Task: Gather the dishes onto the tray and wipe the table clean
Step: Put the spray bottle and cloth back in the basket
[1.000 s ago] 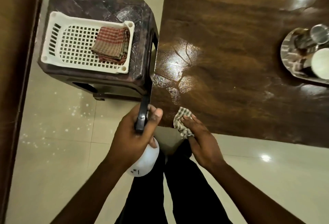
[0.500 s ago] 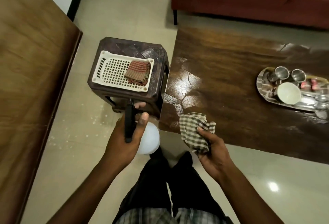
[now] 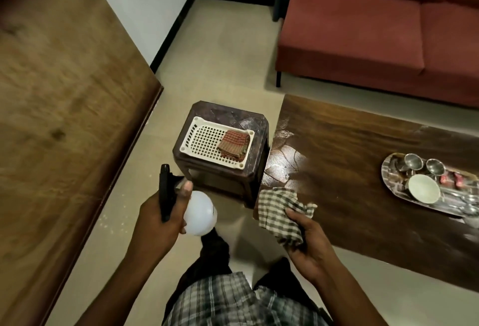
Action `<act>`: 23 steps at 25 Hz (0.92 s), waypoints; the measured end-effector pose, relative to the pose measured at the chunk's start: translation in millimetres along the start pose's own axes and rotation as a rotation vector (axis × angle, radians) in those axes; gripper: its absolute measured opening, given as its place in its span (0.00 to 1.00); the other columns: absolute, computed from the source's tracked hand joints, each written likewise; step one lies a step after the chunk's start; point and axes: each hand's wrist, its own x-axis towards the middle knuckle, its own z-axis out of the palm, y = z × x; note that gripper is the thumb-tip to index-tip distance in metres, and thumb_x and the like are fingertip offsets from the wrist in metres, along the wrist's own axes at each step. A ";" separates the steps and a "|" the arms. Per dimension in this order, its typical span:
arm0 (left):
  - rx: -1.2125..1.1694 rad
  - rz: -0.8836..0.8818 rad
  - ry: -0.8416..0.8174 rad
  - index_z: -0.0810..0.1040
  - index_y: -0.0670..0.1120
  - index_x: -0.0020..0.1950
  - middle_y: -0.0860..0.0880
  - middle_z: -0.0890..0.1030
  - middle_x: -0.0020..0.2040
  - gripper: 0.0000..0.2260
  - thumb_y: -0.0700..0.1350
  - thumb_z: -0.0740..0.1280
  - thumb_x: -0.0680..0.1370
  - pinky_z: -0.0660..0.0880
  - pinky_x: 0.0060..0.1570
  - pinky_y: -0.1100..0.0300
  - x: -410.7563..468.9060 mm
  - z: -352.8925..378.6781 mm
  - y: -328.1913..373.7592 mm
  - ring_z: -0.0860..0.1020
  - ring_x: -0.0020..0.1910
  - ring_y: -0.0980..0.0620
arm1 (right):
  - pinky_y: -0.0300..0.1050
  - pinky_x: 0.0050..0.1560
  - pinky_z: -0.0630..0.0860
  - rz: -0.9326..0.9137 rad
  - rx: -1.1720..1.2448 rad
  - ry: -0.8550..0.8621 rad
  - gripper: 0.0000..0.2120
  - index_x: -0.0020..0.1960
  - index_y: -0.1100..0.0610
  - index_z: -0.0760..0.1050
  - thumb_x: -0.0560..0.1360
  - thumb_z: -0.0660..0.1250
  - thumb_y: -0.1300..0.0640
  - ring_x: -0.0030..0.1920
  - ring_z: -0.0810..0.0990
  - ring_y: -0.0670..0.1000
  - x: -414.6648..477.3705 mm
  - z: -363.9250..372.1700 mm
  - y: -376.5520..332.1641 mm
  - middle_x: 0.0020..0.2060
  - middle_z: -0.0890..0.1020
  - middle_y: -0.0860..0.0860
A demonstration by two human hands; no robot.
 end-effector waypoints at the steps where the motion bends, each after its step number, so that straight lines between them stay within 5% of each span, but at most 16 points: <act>1: 0.012 0.021 -0.003 0.85 0.45 0.55 0.47 0.84 0.32 0.24 0.65 0.65 0.81 0.81 0.31 0.66 12.3 -7.7 -1.4 0.86 0.31 0.53 | 0.45 0.42 0.77 0.006 0.004 -0.007 0.24 0.69 0.65 0.79 0.73 0.72 0.62 0.50 0.84 0.57 6.1 15.6 1.6 0.65 0.84 0.63; 8: 0.073 0.156 -0.103 0.84 0.49 0.59 0.49 0.87 0.43 0.15 0.58 0.69 0.82 0.79 0.36 0.71 121.0 -45.4 -8.4 0.87 0.36 0.53 | 0.42 0.32 0.79 -0.032 0.053 0.015 0.18 0.66 0.65 0.79 0.77 0.70 0.62 0.40 0.86 0.53 60.6 124.0 9.9 0.53 0.88 0.59; 12: 0.122 0.205 -0.215 0.83 0.55 0.54 0.51 0.86 0.51 0.10 0.60 0.69 0.81 0.86 0.50 0.51 198.2 -47.6 -25.0 0.87 0.48 0.46 | 0.46 0.44 0.76 -0.068 0.118 0.072 0.17 0.68 0.65 0.79 0.80 0.67 0.62 0.48 0.84 0.57 115.9 177.4 15.4 0.63 0.85 0.62; 15: 0.154 0.209 -0.251 0.83 0.53 0.52 0.54 0.85 0.53 0.10 0.59 0.70 0.83 0.86 0.53 0.44 248.0 -35.4 -39.3 0.85 0.51 0.51 | 0.46 0.45 0.79 -0.084 0.125 0.085 0.15 0.66 0.63 0.81 0.80 0.67 0.63 0.50 0.87 0.57 155.3 206.1 16.0 0.60 0.87 0.61; 19: 0.132 0.218 -0.279 0.82 0.54 0.49 0.61 0.84 0.48 0.10 0.59 0.71 0.83 0.86 0.50 0.46 295.5 -9.6 -53.5 0.83 0.48 0.65 | 0.50 0.54 0.82 -0.064 0.117 0.112 0.17 0.68 0.64 0.79 0.80 0.69 0.63 0.61 0.86 0.60 210.3 227.5 10.6 0.60 0.87 0.60; 23: 0.171 0.231 -0.302 0.82 0.49 0.48 0.53 0.85 0.43 0.13 0.58 0.72 0.83 0.80 0.48 0.55 329.6 24.8 -70.0 0.83 0.45 0.59 | 0.48 0.52 0.85 -0.067 0.078 0.128 0.11 0.62 0.63 0.81 0.82 0.68 0.62 0.52 0.89 0.56 262.6 230.6 -1.2 0.54 0.89 0.58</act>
